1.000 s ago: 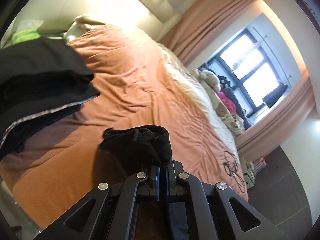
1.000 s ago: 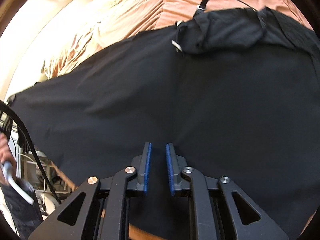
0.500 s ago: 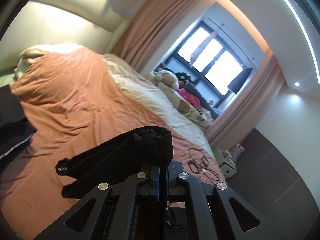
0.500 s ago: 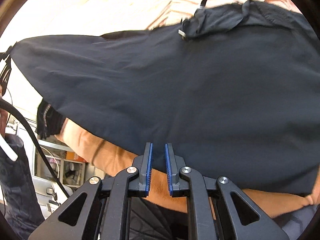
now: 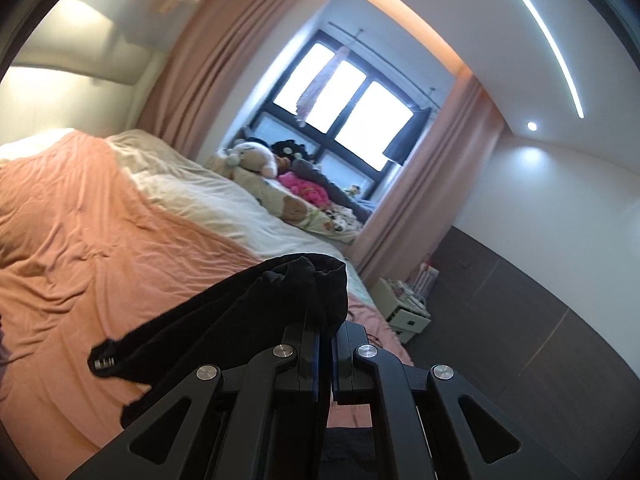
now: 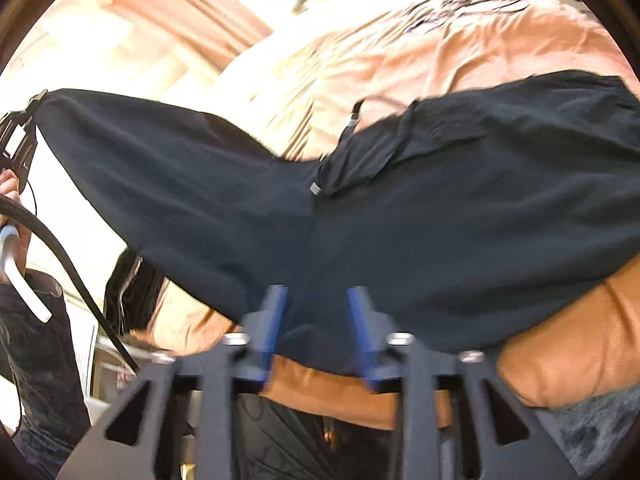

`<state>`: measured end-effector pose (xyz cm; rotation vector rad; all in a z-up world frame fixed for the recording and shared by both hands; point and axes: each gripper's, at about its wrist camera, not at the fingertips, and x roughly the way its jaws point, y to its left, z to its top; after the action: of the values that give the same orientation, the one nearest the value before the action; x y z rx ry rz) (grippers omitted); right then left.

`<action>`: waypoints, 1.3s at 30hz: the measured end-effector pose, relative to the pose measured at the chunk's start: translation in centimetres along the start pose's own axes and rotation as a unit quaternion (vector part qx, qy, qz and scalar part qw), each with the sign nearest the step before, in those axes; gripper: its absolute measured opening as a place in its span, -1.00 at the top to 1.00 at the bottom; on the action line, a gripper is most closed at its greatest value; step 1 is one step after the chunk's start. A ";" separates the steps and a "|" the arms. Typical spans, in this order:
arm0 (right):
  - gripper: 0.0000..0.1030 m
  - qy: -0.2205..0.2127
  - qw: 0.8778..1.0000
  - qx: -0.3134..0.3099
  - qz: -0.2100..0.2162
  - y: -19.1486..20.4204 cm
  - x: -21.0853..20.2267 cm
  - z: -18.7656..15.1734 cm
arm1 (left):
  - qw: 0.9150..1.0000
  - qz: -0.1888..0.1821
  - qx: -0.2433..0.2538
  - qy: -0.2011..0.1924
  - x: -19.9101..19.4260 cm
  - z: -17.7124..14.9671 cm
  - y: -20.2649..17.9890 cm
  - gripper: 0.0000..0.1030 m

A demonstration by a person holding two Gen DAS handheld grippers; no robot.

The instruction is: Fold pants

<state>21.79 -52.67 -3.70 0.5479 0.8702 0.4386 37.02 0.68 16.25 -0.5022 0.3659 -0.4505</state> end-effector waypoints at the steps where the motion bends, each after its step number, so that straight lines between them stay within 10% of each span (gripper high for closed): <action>1: -0.07 -0.009 1.000 0.004 0.000 -0.5 -0.8 0.0 | 1.000 -0.006 0.005 0.003 0.4 -0.1 -0.9 0.93; 25: -0.07 -0.123 0.981 0.144 -0.038 -11.9 -14.3 -6.1 | 0.982 -0.112 0.053 0.141 12.1 -10.3 -15.7 0.93; 39: -0.07 -0.130 0.969 0.202 -0.050 -15.5 -17.3 -8.9 | 0.956 -0.135 0.044 0.256 20.2 -20.1 -20.4 0.93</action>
<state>6.82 -72.17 -7.61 0.9117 0.7309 0.0895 38.65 -32.87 6.15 -0.3433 0.7771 -0.8639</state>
